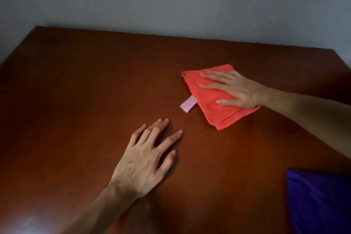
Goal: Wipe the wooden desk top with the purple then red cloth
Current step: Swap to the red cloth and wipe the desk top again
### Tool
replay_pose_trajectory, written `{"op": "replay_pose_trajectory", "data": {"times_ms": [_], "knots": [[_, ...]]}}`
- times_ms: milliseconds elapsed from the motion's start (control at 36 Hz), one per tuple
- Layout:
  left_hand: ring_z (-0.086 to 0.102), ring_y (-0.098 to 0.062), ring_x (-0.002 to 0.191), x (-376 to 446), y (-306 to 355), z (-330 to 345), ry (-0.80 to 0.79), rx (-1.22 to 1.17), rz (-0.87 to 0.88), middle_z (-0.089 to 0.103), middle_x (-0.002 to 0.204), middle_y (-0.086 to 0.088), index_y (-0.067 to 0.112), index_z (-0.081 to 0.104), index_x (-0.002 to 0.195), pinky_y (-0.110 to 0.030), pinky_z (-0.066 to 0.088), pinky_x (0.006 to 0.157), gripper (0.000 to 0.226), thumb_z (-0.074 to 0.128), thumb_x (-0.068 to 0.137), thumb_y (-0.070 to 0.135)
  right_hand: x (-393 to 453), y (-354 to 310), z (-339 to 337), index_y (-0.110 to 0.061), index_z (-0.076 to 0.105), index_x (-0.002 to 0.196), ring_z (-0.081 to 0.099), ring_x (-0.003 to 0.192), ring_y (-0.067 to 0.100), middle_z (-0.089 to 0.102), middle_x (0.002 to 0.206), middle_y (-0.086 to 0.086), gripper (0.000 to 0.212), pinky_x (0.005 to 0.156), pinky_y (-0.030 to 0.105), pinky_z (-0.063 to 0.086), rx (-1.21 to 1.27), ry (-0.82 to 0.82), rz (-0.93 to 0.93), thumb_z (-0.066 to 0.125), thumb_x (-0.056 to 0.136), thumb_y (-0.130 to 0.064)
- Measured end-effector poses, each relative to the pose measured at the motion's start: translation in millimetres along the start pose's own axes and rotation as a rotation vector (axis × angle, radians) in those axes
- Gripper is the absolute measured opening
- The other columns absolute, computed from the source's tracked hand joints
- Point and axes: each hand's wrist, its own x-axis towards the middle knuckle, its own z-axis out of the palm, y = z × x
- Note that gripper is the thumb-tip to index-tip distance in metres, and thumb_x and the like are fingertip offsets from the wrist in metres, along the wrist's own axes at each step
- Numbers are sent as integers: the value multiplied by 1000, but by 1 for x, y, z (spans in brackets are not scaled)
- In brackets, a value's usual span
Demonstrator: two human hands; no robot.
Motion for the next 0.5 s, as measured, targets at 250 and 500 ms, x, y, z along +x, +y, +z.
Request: {"op": "replay_pose_trajectory", "data": {"times_ms": [250, 500], "knots": [[15, -9, 155, 2, -2, 0, -20, 5, -21, 25, 167, 4, 43, 29, 157, -38, 14, 124, 51, 33, 106, 50, 47, 89, -9, -42, 18, 162, 17, 158, 17, 12, 173, -8, 78, 122, 46, 18, 71, 2, 276, 11, 95, -80], [15, -6, 155, 5, -2, 1, 0, 0, -25, 27, 165, 7, 46, 29, 156, -35, 11, 125, 50, 31, 106, 52, 58, 84, -3, -44, 18, 162, 8, 160, 19, 9, 174, -4, 72, 125, 46, 10, 190, 86, 638, 24, 98, -76]]}}
